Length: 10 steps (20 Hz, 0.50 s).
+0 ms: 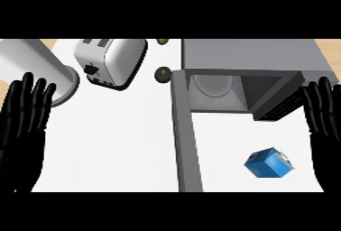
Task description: Pick up the milk, place it into the microwave and close the microwave
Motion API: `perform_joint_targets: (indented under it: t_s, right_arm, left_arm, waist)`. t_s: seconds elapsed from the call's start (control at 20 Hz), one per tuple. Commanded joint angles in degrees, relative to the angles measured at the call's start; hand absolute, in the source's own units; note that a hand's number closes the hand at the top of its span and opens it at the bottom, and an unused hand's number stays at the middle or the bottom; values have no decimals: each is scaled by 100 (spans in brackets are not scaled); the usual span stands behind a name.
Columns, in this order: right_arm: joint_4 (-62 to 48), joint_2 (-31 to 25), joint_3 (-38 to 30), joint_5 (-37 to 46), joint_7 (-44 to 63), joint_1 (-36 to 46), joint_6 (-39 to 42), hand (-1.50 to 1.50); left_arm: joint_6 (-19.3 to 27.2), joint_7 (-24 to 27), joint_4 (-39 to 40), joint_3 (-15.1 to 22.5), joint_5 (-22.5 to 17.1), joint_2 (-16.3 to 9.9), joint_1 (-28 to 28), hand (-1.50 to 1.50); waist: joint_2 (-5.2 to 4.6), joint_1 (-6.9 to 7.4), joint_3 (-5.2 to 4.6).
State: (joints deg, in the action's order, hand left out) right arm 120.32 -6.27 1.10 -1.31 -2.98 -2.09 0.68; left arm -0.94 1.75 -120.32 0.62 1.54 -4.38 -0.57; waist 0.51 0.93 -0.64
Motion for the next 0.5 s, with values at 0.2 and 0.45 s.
perform_joint_targets:
  t_s: [0.2, 0.45]
  right_arm:
    - [748, -1159, -550, -1963, -111, -662, 2020, -150]
    - [771, -1627, -859, -3289, -214, -1353, 3025, -150]
  left_arm:
    - [-239, -387, -28, -605, -484, -380, -82, -150]
    - [-411, -950, -589, -617, -1694, -17, -712, -150]
  waist:
    - [-13, -175, 72]
    - [6, -125, 71]
